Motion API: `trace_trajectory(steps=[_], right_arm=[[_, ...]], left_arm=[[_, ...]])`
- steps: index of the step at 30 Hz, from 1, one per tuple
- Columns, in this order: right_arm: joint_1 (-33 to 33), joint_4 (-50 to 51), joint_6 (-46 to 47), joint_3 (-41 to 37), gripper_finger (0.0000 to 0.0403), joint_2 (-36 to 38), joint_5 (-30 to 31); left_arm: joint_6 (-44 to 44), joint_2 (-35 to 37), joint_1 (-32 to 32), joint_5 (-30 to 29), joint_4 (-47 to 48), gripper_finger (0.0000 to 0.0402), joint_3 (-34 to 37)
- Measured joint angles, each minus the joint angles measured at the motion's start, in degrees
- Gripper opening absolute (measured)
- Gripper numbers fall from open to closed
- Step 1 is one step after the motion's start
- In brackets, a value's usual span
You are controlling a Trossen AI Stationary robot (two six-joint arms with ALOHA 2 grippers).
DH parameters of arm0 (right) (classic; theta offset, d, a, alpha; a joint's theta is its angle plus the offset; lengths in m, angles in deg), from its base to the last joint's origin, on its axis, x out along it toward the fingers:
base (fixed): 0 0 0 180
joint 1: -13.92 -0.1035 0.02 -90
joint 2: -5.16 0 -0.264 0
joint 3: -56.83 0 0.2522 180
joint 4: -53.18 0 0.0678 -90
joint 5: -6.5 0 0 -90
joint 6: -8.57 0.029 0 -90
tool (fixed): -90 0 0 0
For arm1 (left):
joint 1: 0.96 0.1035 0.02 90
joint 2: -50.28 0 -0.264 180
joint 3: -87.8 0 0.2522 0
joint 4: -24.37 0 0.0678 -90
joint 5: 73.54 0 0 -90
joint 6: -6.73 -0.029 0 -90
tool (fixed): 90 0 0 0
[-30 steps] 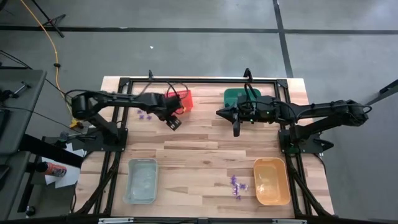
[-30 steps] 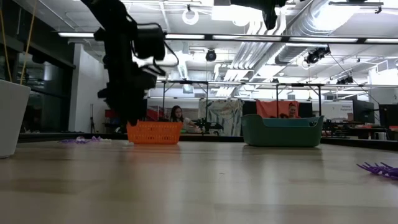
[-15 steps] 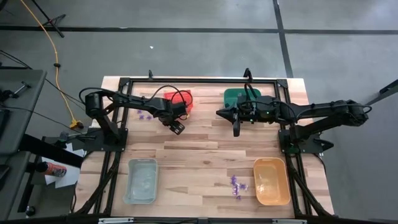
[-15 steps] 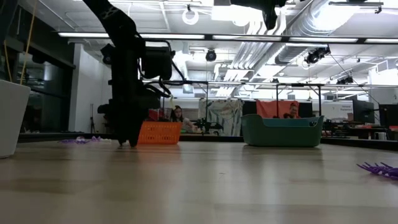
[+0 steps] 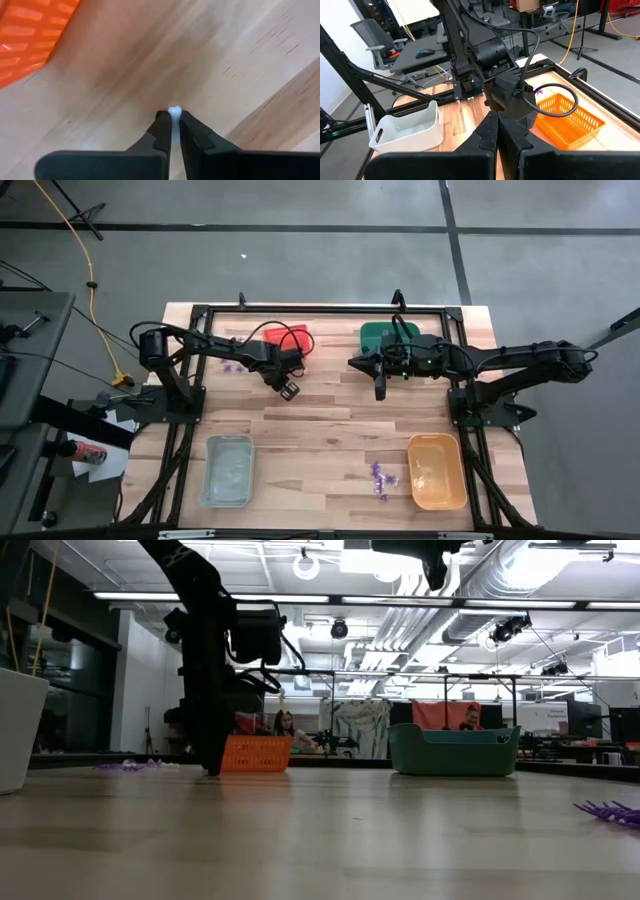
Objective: Sort Halloween decoration
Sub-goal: Put the white bone toy into the yellow bin
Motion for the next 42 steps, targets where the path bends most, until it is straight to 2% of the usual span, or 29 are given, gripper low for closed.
trace_trajectory(steps=[4, 9, 14, 18, 24, 35, 39, 42], right_arm=[[0.0, 0.2, 0.0, 0.0, 0.0, 0.0, 0.0], [0.0, 0.5, 0.2, 0.0, 0.0, 0.0, -0.2], [0.0, 0.5, 0.6, 0.0, 0.0, 0.0, -1.2], [0.0, 0.0, 0.6, 0.0, 0.0, 0.0, -2.1], [0.0, -0.8, 0.1, 0.0, 0.0, 0.0, -2.9], [0.0, -1.0, -0.5, 0.0, 0.0, 0.0, -3.6], [0.0, -4.2, -3.1, 0.0, 0.0, 0.1, 0.5], [0.0, -9.0, -6.5, 0.0, 0.0, 0.8, 4.6]], left_arm=[[0.0, 3.7, -0.7, 1.3, 2.3, 0.0008, 0.7], [-1.1, 14.6, -2.4, 1.1, -0.9, 0.0004, 0.4], [-7.5, 26.3, -6.7, 0.9, -13.2, 0.0002, 0.2], [-10.4, 31.1, -11.0, -0.1, -24.8, 0.0001, 0.2], [-13.6, 31.5, -16.5, -3.8, -34.7, 0.0001, 0.2], [-13.1, 31.1, -17.7, -5.7, -34.2, 0.0001, 0.2], [-14.3, 28.3, -17.7, -5.4, -37.3, 0.0001, 0.1], [-16.6, 22.3, -17.7, -3.3, -41.7, 0.0001, -0.9]])
